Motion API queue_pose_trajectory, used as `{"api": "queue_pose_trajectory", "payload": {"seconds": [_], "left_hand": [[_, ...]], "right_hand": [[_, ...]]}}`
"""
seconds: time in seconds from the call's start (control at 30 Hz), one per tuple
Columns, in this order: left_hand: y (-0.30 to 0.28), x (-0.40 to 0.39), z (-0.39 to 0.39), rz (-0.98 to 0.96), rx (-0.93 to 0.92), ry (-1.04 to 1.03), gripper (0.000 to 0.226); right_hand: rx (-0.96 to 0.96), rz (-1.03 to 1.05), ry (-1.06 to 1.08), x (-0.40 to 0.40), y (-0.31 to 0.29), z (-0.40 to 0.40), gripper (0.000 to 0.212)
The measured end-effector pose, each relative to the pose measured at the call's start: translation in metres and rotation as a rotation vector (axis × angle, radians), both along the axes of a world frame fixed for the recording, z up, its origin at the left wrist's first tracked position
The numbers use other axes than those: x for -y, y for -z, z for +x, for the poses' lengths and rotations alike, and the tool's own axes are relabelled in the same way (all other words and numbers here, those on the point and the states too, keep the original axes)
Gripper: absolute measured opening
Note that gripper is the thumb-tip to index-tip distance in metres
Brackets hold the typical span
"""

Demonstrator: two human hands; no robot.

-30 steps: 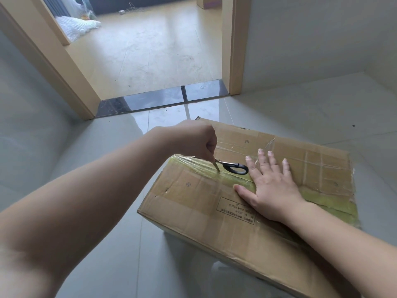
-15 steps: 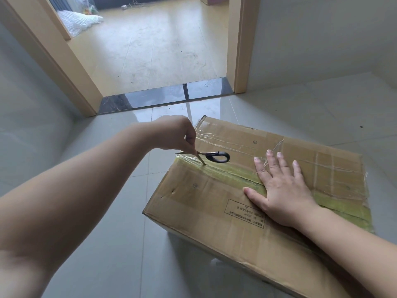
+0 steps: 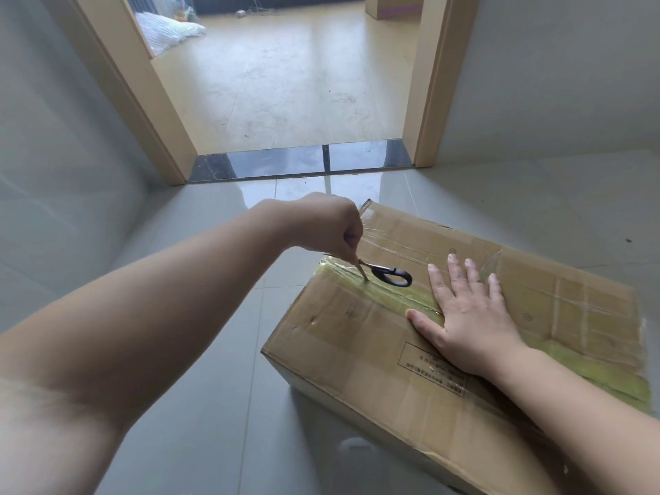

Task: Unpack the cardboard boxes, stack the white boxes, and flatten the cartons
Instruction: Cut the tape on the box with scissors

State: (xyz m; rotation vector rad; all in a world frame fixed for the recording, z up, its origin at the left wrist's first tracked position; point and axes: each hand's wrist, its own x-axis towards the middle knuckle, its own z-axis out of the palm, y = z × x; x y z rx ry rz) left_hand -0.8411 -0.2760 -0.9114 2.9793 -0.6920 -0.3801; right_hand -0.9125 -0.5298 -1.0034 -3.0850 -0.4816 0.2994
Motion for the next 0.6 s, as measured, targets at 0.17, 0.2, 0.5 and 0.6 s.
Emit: {"api": "queue_pose_trajectory", "payload": {"seconds": [0.17, 0.2, 0.5, 0.6], "left_hand": [[-0.006, -0.024, 0.006, 0.012, -0.001, -0.061, 0.026], [-0.006, -0.031, 0.006, 0.001, -0.015, -0.095, 0.026], [-0.006, -0.033, 0.004, 0.040, 0.021, -0.091, 0.029], [-0.005, -0.034, 0.002, 0.038, 0.017, -0.097, 0.028]], "right_hand": [[0.009, -0.010, -0.003, 0.002, 0.004, 0.001, 0.103], [0.011, -0.009, -0.004, 0.002, 0.004, 0.001, 0.103], [0.017, -0.023, 0.001, 0.001, 0.004, -0.001, 0.099], [0.015, -0.030, 0.001, 0.000, 0.003, -0.001, 0.101]]}}
